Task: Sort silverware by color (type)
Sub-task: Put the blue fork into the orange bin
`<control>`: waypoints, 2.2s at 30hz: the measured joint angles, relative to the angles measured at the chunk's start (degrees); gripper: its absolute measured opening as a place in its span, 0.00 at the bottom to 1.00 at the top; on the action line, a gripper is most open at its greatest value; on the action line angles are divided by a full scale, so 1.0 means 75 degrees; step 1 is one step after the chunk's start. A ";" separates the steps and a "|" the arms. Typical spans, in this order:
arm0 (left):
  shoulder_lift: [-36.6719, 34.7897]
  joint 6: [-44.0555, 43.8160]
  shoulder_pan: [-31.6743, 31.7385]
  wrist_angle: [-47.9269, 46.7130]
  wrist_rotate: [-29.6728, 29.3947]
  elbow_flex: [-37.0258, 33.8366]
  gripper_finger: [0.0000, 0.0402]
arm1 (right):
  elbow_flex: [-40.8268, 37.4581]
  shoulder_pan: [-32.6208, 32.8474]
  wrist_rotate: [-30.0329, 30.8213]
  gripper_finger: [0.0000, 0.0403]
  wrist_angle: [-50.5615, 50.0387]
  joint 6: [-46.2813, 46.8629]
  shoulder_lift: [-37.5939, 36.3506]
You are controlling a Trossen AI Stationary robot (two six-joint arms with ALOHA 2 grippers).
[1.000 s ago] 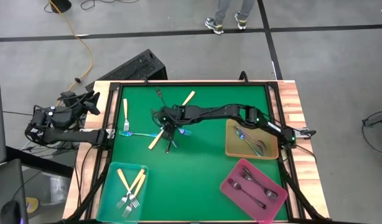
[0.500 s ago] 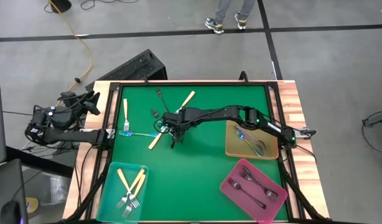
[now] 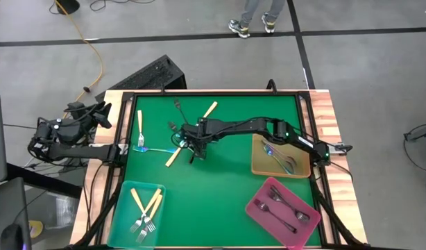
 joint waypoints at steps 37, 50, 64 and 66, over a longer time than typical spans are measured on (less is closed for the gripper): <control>0.0000 0.0003 -0.0003 -0.0003 0.0001 0.0000 0.39 | -0.0647 -0.0474 -0.1829 0.42 0.1222 -0.0532 -0.0325; -0.0001 0.0003 -0.0003 -0.0003 0.0001 0.0000 0.39 | -0.1233 -0.0666 -0.1918 0.39 0.1881 -0.0448 -0.0367; -0.0003 0.0003 0.0000 -0.0003 -0.0002 0.0000 0.39 | -0.1208 -0.0810 -0.2240 0.14 0.1952 -0.0265 -0.0186; -0.0001 0.0003 0.0000 -0.0003 -0.0001 0.0000 0.39 | -0.1204 -0.0824 -0.2255 0.11 0.1917 -0.0214 -0.0065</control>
